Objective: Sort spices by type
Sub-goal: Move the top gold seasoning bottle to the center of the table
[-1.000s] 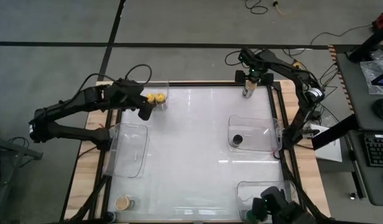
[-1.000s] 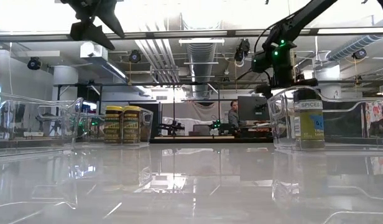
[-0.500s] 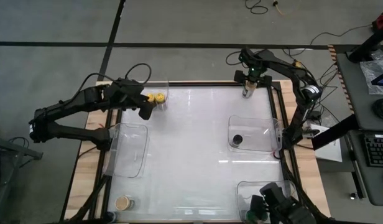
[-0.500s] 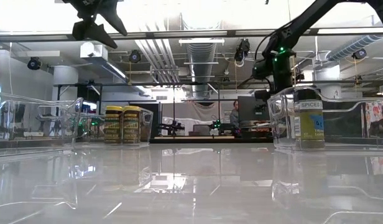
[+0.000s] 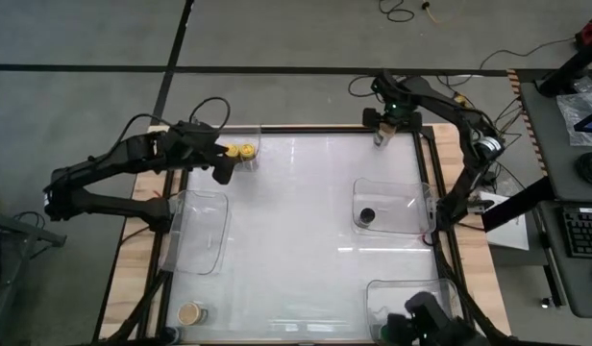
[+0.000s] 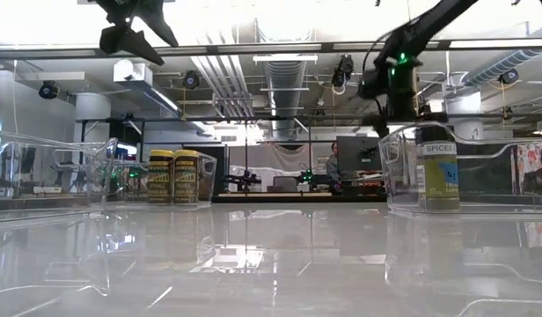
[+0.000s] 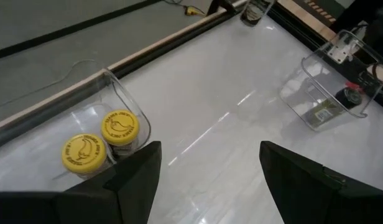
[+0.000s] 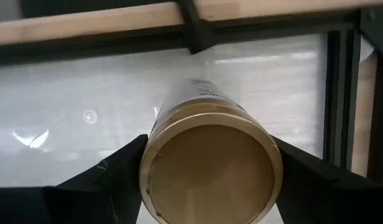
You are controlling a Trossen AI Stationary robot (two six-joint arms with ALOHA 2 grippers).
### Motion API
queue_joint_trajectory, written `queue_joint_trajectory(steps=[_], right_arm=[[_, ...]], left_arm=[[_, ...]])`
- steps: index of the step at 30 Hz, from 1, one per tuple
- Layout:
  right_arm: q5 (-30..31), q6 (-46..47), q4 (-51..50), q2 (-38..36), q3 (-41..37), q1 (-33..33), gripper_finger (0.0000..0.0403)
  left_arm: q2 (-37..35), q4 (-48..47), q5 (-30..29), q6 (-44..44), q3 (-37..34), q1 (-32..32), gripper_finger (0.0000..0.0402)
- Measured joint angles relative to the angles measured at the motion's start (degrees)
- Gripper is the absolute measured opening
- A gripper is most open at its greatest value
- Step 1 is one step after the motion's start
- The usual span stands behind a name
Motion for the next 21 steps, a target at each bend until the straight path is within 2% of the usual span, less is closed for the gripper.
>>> queue_joint_trajectory(steps=[5,11,17,21], right_arm=[[0.07,-4.03,-0.14,-5.53,2.44,7.88,0.0269],[-0.07,-5.34,0.16,-7.84,5.96,24.3,0.0269],[0.94,-4.69,0.36,-4.13,10.5,39.17,0.0269],[1.19,-6.78,0.51,0.01,15.56,45.93,0.0269]], left_arm=[[-0.1,0.65,-0.42,1.71,0.0,0.03,0.0256],[-0.09,4.46,-0.34,7.23,-0.02,-0.13,0.0256],[-1.37,8.46,4.94,10.75,-0.02,-2.35,0.0256],[-2.57,8.62,7.28,6.04,-0.02,-5.4,0.0256]])
